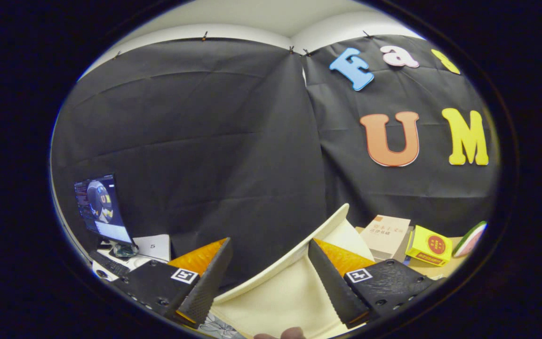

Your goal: Open the storage box then place both shoes into the box .Put the left shoe in first, then the right shoe, with the right side of both shoes facing outward in a uniform manner.

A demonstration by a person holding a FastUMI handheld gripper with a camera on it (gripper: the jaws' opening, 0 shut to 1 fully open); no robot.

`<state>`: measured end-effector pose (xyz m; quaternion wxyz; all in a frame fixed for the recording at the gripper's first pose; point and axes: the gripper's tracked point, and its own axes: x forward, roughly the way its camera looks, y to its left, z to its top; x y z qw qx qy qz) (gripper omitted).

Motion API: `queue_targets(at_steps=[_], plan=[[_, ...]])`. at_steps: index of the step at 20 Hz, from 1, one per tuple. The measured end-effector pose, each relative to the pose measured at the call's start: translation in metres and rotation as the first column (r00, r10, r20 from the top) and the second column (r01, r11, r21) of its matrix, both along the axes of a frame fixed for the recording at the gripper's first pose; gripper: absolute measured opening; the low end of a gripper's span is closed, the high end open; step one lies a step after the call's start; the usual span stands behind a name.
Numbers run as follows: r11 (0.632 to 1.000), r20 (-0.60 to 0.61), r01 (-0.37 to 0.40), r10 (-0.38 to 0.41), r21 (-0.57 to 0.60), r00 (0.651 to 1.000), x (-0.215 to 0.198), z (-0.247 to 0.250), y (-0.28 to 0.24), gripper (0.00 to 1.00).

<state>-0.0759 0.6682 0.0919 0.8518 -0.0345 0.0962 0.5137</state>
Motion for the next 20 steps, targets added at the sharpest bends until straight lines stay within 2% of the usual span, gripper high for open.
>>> queue_targets(at_steps=[3, 10, 15, 20], plan=[[0.999, 0.002, -0.016, 0.016, -0.045, 1.000, 0.003, -0.010, 0.012, 0.98], [0.982, 0.010, 0.010, -0.008, -0.187, 1.000, 0.012, -0.020, 0.015, 0.98], [0.973, 0.007, 0.017, -0.016, -0.229, 1.000, 0.010, -0.018, 0.011, 0.98], [0.963, -0.085, -0.024, 0.001, -0.269, 0.996, 0.002, -0.028, 0.009, 0.98]])
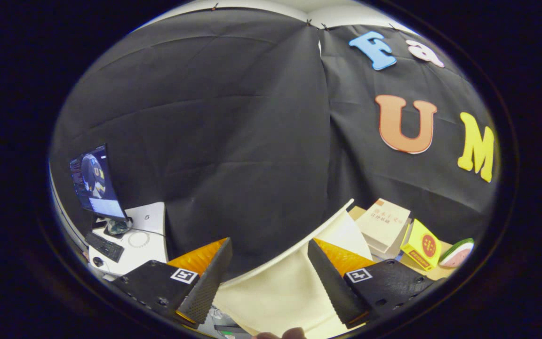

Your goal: Open the storage box then place both shoes into the box .Put the left shoe in first, then the right shoe, with the right side of both shoes facing outward in a uniform manner.

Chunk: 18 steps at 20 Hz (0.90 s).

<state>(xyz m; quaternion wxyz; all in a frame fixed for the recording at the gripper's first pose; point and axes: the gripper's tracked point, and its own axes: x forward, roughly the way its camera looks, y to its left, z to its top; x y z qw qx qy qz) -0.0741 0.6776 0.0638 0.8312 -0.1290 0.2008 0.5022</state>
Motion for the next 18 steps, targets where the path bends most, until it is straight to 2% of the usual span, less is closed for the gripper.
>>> queue_targets(at_steps=[8, 13, 18], plan=[[1.000, 0.034, 0.010, -0.010, -0.009, 0.999, 0.000, -0.004, -0.016, 0.98], [0.981, 0.089, 0.167, -0.175, 0.094, 0.980, 0.024, -0.002, -0.068, 0.97], [0.930, 0.118, 0.302, -0.331, 0.212, 0.936, 0.048, 0.013, -0.149, 0.97]])
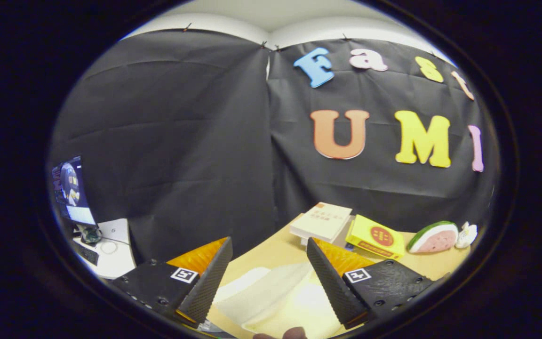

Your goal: Open the storage box then place both shoes into the box .Put the left shoe in first, then the right shoe, with the right side of both shoes facing outward in a uniform manner.

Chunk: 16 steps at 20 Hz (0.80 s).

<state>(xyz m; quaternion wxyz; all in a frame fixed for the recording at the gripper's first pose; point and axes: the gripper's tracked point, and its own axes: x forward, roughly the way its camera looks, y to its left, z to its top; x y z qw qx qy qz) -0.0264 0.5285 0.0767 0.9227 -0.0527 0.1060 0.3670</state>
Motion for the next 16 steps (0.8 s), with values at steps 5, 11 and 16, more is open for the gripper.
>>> queue_targets(at_steps=[5, 11, 16], plan=[[0.994, 0.010, 0.094, -0.095, 0.047, 0.995, 0.019, 0.013, -0.105, 0.97], [0.968, 0.017, 0.236, -0.238, 0.080, 0.971, 0.043, 0.008, -0.254, 0.97], [0.926, 0.008, 0.375, -0.376, 0.048, 0.927, 0.071, -0.022, -0.362, 0.95]])
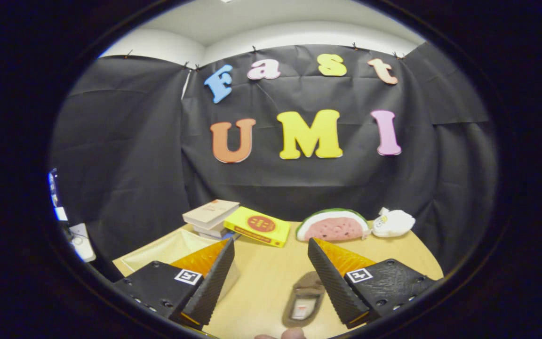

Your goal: Open the storage box then place both shoes into the box .Put the left shoe in first, then the right shoe, with the right side of both shoes facing outward in a uniform manner.

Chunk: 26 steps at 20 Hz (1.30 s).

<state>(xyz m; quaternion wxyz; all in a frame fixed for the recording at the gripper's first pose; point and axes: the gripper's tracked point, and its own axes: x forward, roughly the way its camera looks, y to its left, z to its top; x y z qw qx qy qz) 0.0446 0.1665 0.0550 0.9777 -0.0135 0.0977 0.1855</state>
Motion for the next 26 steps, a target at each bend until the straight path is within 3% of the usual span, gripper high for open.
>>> queue_targets(at_steps=[6, 11, 16, 19, 26], plan=[[0.993, -0.190, 0.089, -0.103, -0.078, 0.976, 0.025, -0.097, -0.059, 0.96], [0.989, -0.352, 0.067, -0.110, -0.132, 0.929, 0.033, -0.172, -0.058, 0.96], [0.986, -0.424, 0.074, -0.132, -0.153, 0.896, 0.046, -0.207, -0.065, 0.95], [0.986, -0.457, 0.067, -0.130, -0.152, 0.880, 0.052, -0.221, -0.061, 0.82], [0.988, -0.512, 0.119, -0.154, -0.100, 0.845, 0.065, -0.242, -0.071, 0.27]])
